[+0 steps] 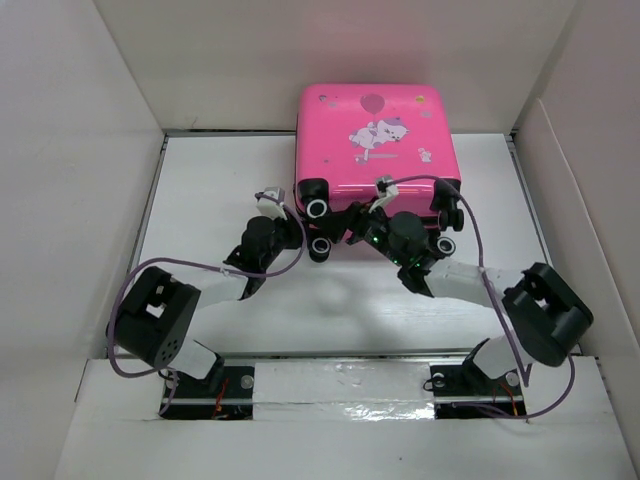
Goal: Pack the luggage
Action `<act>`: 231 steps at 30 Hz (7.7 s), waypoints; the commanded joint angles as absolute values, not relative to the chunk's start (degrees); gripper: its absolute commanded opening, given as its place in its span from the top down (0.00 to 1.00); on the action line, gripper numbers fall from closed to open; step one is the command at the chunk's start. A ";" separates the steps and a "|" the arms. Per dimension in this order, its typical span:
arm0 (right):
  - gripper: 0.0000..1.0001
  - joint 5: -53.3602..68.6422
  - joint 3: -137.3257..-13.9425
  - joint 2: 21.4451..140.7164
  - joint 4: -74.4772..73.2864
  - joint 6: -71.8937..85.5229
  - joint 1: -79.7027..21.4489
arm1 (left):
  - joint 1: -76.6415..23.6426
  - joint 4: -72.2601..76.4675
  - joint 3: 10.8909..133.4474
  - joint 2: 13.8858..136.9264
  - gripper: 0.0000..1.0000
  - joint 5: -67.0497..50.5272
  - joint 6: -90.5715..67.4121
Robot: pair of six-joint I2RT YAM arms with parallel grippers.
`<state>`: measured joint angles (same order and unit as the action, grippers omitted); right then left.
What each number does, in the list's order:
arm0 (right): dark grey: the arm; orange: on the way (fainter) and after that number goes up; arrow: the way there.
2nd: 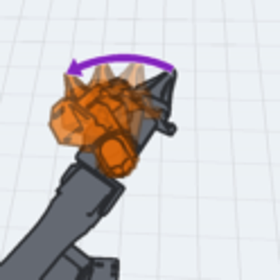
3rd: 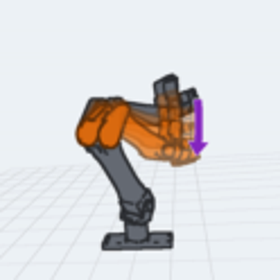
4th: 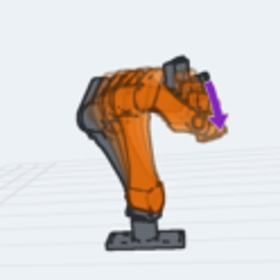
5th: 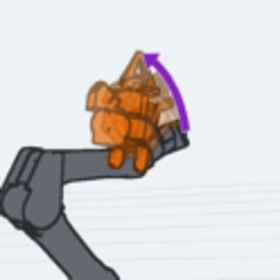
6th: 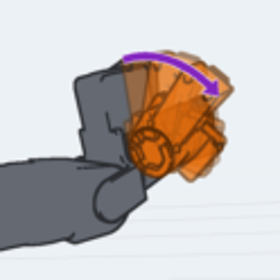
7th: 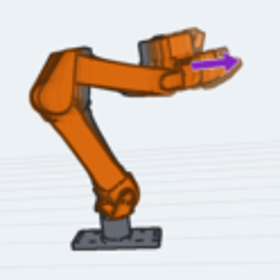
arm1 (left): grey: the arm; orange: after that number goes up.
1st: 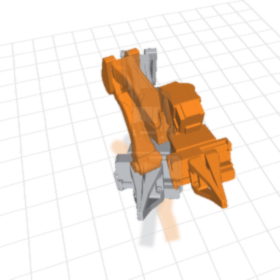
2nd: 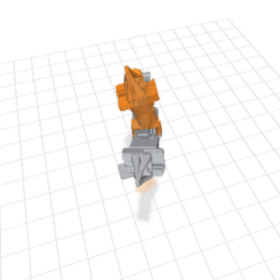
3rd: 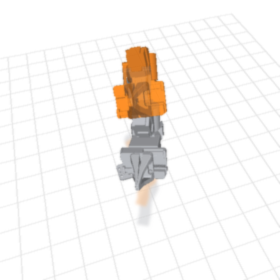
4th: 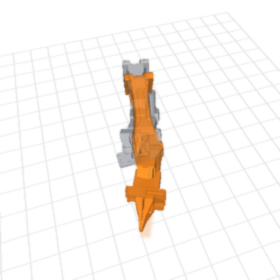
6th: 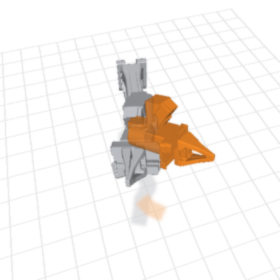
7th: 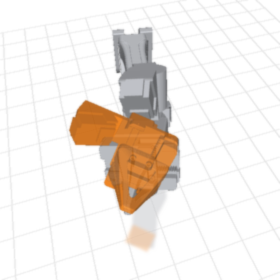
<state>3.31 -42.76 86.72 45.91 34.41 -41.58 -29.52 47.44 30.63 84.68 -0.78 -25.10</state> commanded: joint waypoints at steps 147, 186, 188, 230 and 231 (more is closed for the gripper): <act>0.90 -20.04 -44.56 61.70 4.57 2.02 -39.29 | -51.15 43.35 39.99 84.90 1.00 5.26 -16.09; 0.01 -9.32 -47.45 65.02 13.53 3.16 -48.16 | -36.30 41.48 34.19 83.59 1.00 16.36 -24.70; 0.00 -10.89 -51.23 70.45 12.66 3.34 -48.96 | -36.30 41.57 34.45 83.15 1.00 15.73 -24.26; 1.00 -27.07 -49.92 70.50 2.46 5.71 -50.71 | -36.30 44.46 33.14 82.35 1.00 11.97 -21.80; 1.00 -26.90 -49.92 68.66 1.94 5.28 -50.71 | -36.30 45.78 32.79 82.27 1.00 10.82 -22.06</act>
<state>-25.10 -49.76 73.08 7.31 8.67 -51.20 -37.54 41.93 34.20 83.68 9.50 -23.07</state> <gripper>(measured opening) 0.567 0.007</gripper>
